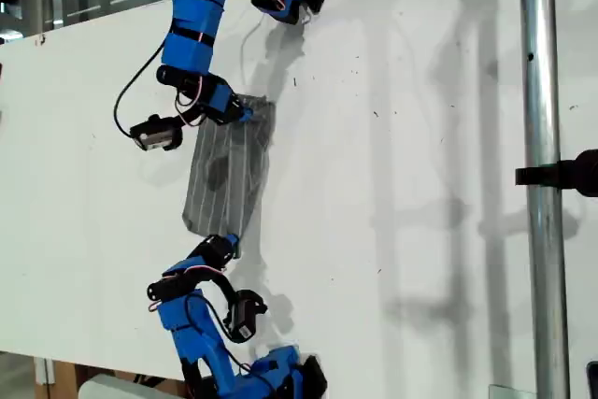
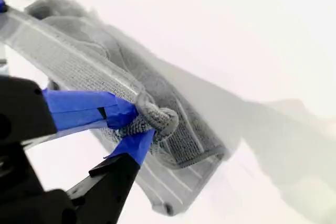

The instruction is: Grasp corners of a towel and fold twice.

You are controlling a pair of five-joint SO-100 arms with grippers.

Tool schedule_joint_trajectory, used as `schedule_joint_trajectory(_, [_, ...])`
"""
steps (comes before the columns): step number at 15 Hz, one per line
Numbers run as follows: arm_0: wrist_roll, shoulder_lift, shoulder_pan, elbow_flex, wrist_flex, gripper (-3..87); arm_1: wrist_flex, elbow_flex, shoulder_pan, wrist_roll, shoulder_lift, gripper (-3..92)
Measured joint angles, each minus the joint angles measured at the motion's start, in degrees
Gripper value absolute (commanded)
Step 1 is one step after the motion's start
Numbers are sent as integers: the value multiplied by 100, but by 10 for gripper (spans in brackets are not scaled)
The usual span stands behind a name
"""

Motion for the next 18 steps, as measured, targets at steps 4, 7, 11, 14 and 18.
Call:
schedule_joint_trajectory(4, [844, -1081, -1143, -1222, -844, -29, -360, -35, 1687, -905, 123, -2])
schedule_joint_trajectory(7, [1116, -1608, -1485, -2215, -1292, -29, -562, -308, 2602, -1283, 466, -3])
schedule_joint_trajectory(11, [1169, -1617, -1608, -2215, -1784, -28, -923, -360, 2944, -1529, 976, -3])
schedule_joint_trajectory(14, [905, -1916, -1679, -2127, -1723, -28, -1063, 299, 2540, -1441, 976, -3])
schedule_joint_trajectory(18, [360, -2619, -1679, -2136, -1222, -21, -1793, 1450, 1986, -958, 202, -3])
